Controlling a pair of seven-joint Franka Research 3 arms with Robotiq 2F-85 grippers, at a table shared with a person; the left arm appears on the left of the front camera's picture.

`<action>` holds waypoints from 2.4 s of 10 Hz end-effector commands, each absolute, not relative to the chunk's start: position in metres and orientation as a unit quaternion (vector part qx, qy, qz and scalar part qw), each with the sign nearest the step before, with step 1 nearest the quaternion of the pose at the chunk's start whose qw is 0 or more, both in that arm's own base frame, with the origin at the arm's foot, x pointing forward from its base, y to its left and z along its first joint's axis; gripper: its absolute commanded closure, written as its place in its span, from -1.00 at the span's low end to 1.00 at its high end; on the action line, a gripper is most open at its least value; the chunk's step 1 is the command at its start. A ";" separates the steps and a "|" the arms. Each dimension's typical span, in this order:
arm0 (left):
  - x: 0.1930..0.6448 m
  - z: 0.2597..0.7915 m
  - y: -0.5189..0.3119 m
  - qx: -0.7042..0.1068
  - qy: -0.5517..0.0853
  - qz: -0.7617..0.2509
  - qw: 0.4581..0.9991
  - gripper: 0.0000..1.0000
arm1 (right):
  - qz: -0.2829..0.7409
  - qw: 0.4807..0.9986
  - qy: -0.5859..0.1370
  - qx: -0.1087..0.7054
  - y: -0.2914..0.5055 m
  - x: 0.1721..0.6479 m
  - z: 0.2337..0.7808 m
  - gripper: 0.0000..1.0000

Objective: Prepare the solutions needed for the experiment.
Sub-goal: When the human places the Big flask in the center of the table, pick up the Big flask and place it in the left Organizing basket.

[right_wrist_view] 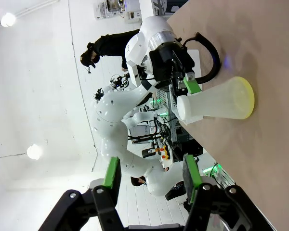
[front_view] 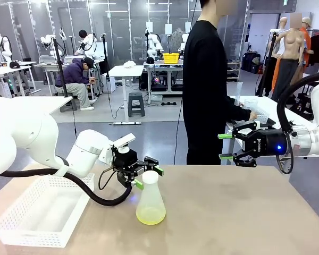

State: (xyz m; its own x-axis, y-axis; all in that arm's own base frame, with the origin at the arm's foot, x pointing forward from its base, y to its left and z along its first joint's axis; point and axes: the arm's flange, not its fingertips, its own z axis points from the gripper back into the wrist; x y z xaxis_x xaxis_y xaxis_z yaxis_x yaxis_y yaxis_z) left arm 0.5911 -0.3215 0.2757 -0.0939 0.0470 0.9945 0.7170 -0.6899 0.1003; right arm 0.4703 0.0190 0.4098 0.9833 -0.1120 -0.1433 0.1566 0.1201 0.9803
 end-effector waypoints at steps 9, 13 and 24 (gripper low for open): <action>0.581 0.261 -0.332 -0.665 -0.278 -0.650 0.240 -0.63 | -0.089 0.749 0.017 0.656 0.019 0.470 0.411 -0.32; 0.581 0.261 -0.335 -0.673 -0.264 -0.646 0.245 0.17 | -0.089 0.749 0.017 0.656 0.019 0.470 0.411 -0.32; 0.580 0.351 -0.325 -0.672 -0.273 -0.646 0.239 0.96 | -0.089 0.749 0.017 0.656 0.019 0.470 0.411 -0.32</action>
